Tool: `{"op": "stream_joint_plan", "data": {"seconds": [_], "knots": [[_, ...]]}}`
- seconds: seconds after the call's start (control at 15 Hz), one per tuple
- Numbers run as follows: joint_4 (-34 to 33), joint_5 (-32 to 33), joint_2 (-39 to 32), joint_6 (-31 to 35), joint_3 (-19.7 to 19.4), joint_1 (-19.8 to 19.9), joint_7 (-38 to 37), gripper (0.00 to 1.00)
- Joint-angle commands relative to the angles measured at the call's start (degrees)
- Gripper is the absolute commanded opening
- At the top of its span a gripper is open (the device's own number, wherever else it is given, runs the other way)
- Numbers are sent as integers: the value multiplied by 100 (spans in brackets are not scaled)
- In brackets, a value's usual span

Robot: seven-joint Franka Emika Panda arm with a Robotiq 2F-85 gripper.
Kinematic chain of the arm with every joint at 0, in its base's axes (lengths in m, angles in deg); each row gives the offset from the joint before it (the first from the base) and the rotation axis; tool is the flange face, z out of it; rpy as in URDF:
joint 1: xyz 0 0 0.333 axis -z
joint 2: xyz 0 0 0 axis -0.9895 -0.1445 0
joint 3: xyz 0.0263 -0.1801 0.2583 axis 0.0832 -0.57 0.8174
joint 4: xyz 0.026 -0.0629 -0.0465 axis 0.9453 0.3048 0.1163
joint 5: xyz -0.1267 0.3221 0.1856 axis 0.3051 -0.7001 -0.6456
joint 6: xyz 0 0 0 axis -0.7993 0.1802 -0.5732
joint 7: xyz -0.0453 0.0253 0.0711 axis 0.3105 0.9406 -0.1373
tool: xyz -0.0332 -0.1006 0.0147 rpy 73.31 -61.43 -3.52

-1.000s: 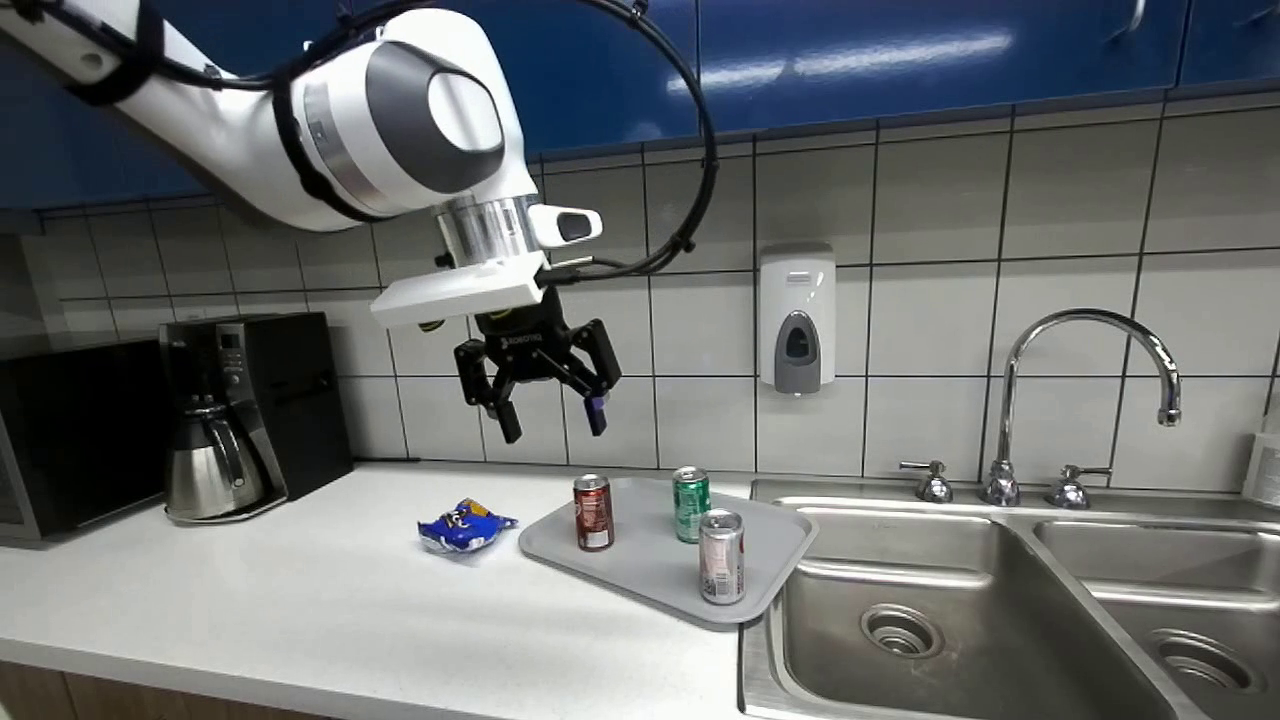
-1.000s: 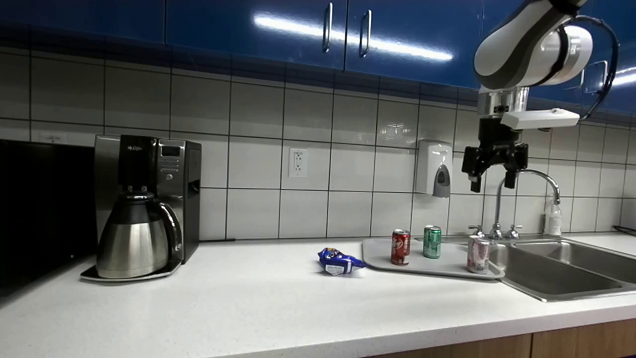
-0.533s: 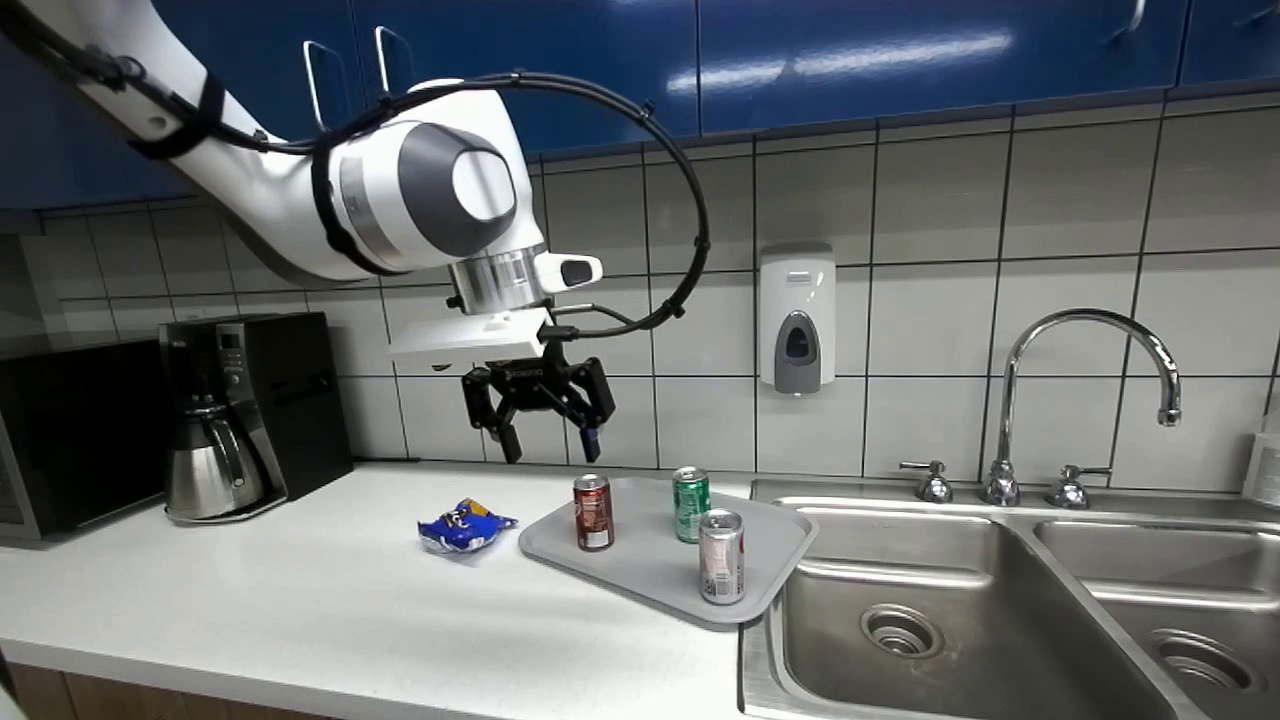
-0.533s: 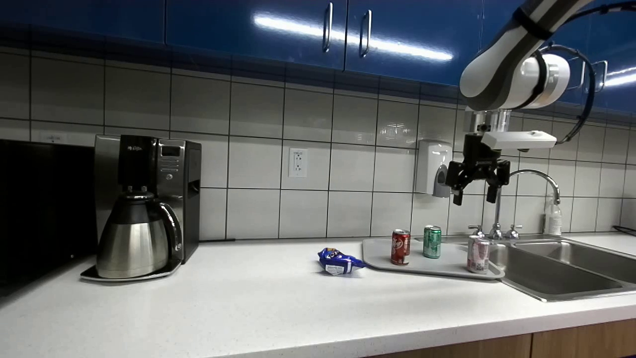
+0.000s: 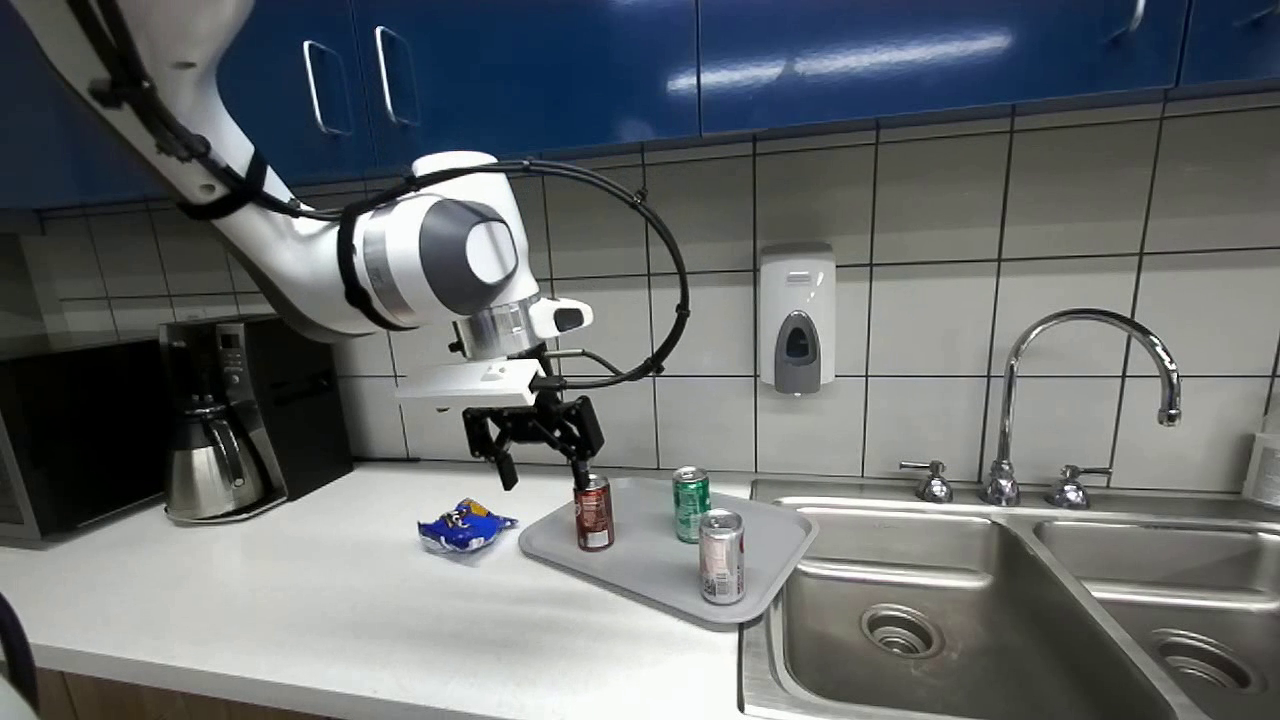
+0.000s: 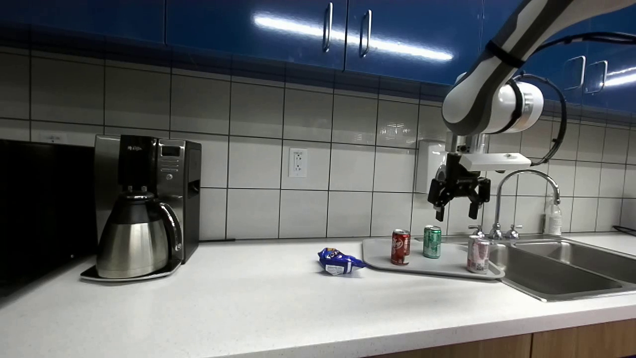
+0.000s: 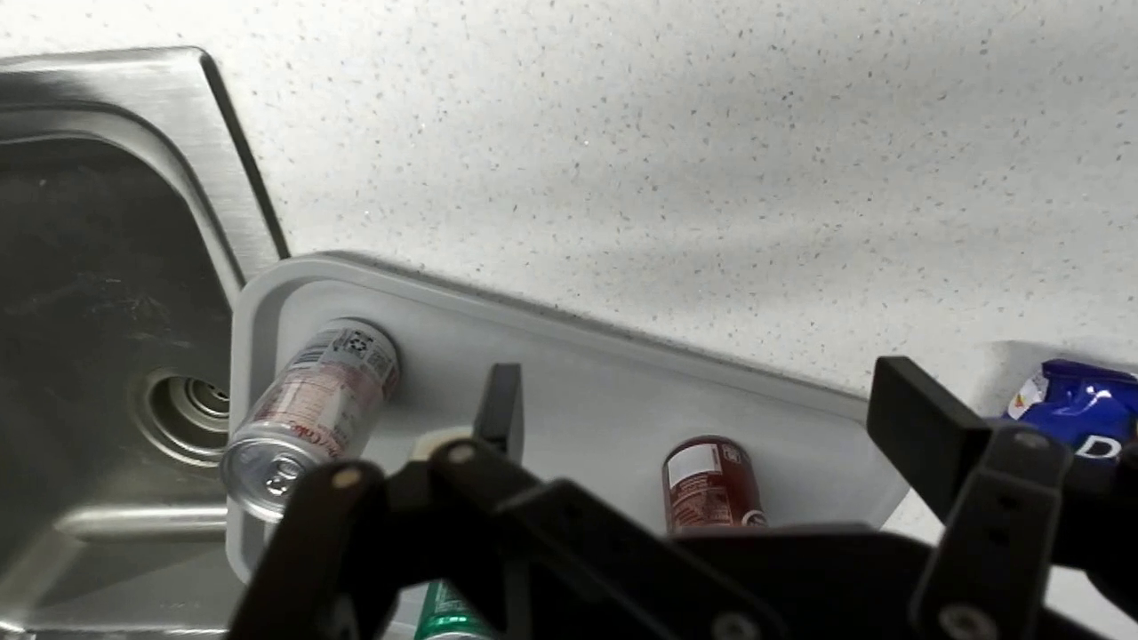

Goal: Move the soda cans to the counter

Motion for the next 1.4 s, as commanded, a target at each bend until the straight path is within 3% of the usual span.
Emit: {"op": "stream_joint_plan", "data": {"seconds": [0.0, 0.8, 1.33], "knots": [[-328, 111, -528, 223, 159, 28, -492, 100], [-1478, 130, -1913, 158, 105, -241, -1564, 100], [-2162, 3, -2480, -81, -53, -408, -1697, 100]]}}
